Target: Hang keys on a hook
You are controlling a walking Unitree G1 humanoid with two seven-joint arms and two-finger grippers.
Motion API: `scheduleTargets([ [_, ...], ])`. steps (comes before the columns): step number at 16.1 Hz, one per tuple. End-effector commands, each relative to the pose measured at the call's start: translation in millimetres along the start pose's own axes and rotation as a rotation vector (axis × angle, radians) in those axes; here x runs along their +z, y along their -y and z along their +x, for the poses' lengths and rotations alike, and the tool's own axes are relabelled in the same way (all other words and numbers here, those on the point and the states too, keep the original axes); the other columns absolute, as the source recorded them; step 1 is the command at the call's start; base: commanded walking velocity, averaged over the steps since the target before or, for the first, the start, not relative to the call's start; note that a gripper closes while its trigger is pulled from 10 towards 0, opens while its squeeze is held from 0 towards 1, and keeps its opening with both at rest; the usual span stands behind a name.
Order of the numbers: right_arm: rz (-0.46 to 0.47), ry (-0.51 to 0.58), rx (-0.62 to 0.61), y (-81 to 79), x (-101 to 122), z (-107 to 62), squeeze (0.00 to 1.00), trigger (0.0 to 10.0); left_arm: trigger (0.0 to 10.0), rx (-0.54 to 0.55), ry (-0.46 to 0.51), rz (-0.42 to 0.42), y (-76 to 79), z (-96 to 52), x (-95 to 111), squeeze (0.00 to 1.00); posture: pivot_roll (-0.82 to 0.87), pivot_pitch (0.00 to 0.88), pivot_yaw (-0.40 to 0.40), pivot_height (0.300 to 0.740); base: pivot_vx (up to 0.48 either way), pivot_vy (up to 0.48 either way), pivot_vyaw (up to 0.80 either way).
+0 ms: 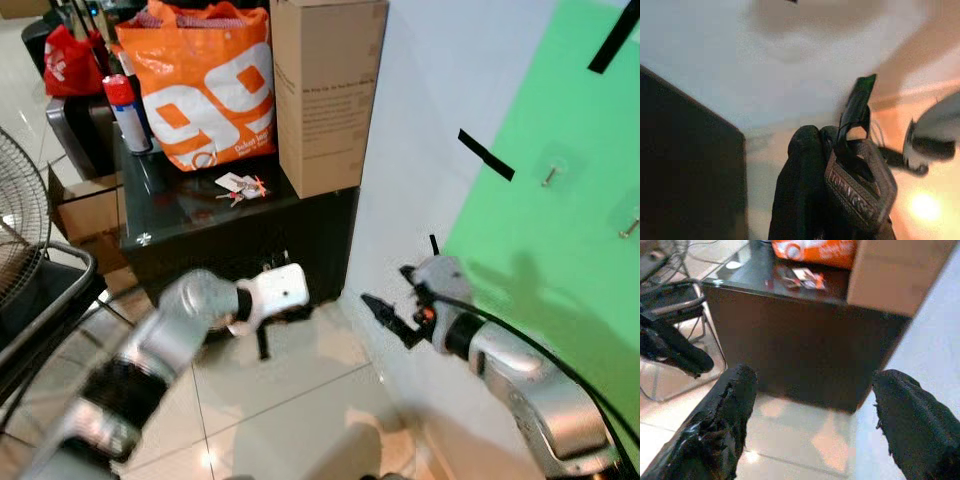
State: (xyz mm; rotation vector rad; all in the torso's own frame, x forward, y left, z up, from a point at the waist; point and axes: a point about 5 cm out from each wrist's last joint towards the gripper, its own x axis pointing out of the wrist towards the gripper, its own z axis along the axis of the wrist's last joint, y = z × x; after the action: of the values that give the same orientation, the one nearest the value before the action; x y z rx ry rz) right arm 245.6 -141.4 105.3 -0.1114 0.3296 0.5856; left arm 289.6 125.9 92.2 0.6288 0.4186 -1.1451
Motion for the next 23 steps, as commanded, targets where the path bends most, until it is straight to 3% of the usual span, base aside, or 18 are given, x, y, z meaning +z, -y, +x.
scheduleTargets([
  [1,0.012,-0.006,-0.032,1.2,-4,-6.2,0.0,10.0,0.0,0.077,0.077,-0.035,2.2,-3.3,3,0.0,-0.04,0.0,0.014,0.74,0.0,0.0,0.0],
  [2,0.029,-0.043,-0.069,3.1,-13,-11.1,0.0,10.0,0.0,0.153,0.158,-0.087,8.4,-5.3,5,0.0,-0.04,0.0,0.013,0.74,0.0,0.0,-0.44],
  [3,0.042,-0.051,-0.084,4.1,-15,-12.3,0.0,10.0,0.0,0.173,0.178,-0.093,9.9,-6.3,6,0.0,-0.04,0.0,0.013,0.74,0.0,0.0,-0.44],
  [4,0.09,-0.059,-0.129,7.1,-19,-19.1,0.0,10.0,6.6,0.288,0.226,-0.151,14.1,-13.0,3,0.0,-0.05,0.0,0.017,0.74,0.0,0.0,-0.8],
  [5,0.118,-0.057,-0.17,9.1,-21,-25.5,0.0,10.0,10.0,0.405,0.252,-0.206,20.2,-22.0,-4,0.0,-0.05,0.0,0.017,0.74,0.0,0.0,-0.8],
  [7,0.101,-0.074,-0.231,12.4,-23,-31.0,0.0,10.0,10.0,0.49,0.254,-0.262,27.6,-29.4,-11,0.0,-0.05,0.0,0.011,0.74,0.0,0.0,-0.8],
  [8,0.103,-0.085,-0.305,18.1,-24,-36.7,0.0,10.0,10.0,0.601,0.264,-0.294,33.0,-38.3,-14,0.0,-0.04,0.0,-0.004,0.74,0.0,0.0,-0.79],
  [12,0.108,-0.014,-0.336,19.6,-12,-38.5,0.0,10.0,10.0,0.702,0.246,-0.326,42.6,-42.8,-16,0.0,-0.04,0.0,-0.022,0.74,0.0,0.0,-0.79],
  [13,0.08,-0.038,-0.369,22.8,-14,-36.4,0.0,10.0,10.0,0.724,0.24,-0.339,40.8,-44.0,-17,0.0,-0.04,0.0,-0.028,0.74,0.0,0.0,-0.76],
  [18,0.045,-0.097,-0.421,28.6,-20,-33.7,0.0,10.0,10.0,0.754,0.24,-0.34,35.7,-46.6,-14,0.0,-0.03,0.0,-0.037,0.74,0.0,0.312,-0.74],
  [23,0.084,-0.081,-0.396,26.1,-17,-31.7,0.0,10.0,10.0,0.732,0.236,-0.318,31.7,-43.9,-12,0.0,-0.04,0.0,-0.021,0.74,0.0,0.475,-0.77],
])
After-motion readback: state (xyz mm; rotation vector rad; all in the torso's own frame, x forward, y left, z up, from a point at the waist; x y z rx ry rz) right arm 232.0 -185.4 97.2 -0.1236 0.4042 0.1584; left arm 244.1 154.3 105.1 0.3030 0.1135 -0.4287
